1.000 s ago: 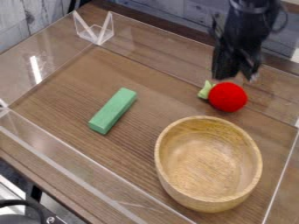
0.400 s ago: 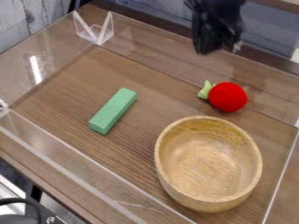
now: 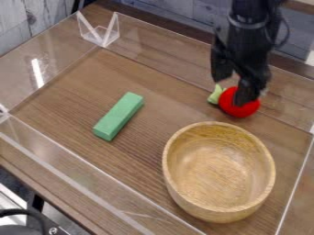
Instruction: Move the red object to the left side of the table
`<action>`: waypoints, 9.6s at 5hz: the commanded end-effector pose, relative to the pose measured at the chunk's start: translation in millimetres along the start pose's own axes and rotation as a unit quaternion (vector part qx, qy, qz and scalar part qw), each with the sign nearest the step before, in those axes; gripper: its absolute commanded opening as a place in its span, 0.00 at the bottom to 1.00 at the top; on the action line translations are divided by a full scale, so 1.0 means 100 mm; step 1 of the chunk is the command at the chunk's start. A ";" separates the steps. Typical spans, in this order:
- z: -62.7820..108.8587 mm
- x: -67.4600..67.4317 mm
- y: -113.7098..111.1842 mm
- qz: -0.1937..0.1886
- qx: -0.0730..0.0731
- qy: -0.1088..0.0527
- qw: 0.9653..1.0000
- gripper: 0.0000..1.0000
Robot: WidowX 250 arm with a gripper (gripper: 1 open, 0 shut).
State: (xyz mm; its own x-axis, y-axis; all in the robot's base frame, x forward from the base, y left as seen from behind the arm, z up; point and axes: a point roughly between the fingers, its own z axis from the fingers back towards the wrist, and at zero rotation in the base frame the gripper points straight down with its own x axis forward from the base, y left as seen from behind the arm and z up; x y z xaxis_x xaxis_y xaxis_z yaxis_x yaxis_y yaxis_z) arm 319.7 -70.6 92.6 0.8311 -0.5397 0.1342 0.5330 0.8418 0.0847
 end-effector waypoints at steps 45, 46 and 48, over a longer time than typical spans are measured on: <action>-0.27 0.20 0.35 0.166 -0.050 0.038 0.984 0.00; -0.28 0.18 0.36 0.174 -0.047 0.036 0.983 0.00; 0.36 -0.11 0.76 0.264 0.010 -0.012 0.965 0.00</action>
State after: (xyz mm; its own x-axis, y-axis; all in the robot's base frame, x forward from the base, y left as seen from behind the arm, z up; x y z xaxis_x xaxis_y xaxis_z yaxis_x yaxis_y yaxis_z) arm 343.8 -1.5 116.2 0.9901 -0.0416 0.1343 0.0404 0.9991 0.0114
